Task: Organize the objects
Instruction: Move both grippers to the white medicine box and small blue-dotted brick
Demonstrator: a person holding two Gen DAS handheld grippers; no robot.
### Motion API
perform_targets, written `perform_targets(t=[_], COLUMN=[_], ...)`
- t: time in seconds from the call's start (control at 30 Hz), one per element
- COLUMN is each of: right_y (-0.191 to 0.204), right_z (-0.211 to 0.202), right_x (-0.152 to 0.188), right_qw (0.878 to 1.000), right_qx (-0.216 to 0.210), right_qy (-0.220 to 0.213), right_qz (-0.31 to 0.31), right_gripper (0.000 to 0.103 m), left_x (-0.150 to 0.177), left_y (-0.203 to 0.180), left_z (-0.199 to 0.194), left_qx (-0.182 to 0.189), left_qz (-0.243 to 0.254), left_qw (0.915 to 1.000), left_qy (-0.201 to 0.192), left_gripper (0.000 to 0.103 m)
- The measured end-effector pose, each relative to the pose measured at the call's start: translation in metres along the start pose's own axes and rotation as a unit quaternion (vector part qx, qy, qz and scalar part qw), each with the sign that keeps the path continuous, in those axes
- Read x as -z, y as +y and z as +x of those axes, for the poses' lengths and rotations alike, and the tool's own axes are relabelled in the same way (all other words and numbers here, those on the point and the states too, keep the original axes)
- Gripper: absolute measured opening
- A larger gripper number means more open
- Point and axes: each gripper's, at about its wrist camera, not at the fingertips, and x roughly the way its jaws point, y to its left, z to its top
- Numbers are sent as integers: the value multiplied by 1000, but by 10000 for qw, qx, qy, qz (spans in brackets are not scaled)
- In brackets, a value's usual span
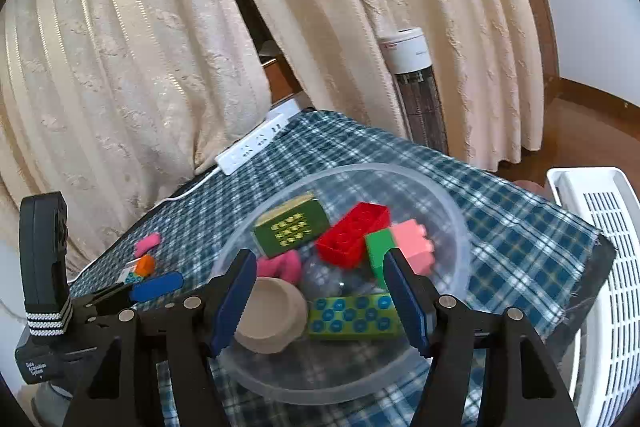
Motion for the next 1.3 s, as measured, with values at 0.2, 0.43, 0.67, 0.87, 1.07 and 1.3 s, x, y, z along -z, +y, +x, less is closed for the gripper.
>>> perform_targets(t=[0.2, 0.43, 0.67, 0.87, 1.07, 1.3], right_y=[24, 53, 87, 113, 139, 177], right_z=[5, 13, 25, 38, 52, 78], right_x=[2, 8, 15, 19, 20, 24], right_qw=[9995, 9979, 9946, 9912, 9869, 9750], right_qx=[-192, -371, -582, -727, -847, -1248], right_qy=[90, 251, 448, 624, 815, 1273], right_qz=[-224, -471, -736, -916, -1107, -1324], right_gripper=[69, 69, 69, 69, 69, 69], left_x=[1, 5, 12, 22, 32, 47], left_y=[24, 66, 118, 153, 186, 224], left_z=[-13, -27, -49, -61, -73, -89], left_qx=[-237, -569, -998, -1447, -1667, -1976], left_qz=[-309, -716, -1181, -1370, -1619, -1891], left_qw=[9992, 9956, 9873, 9789, 9714, 9603], left_qy=[-105, -196, -375, -443, -499, -552], left_gripper=[74, 74, 74, 74, 74, 74])
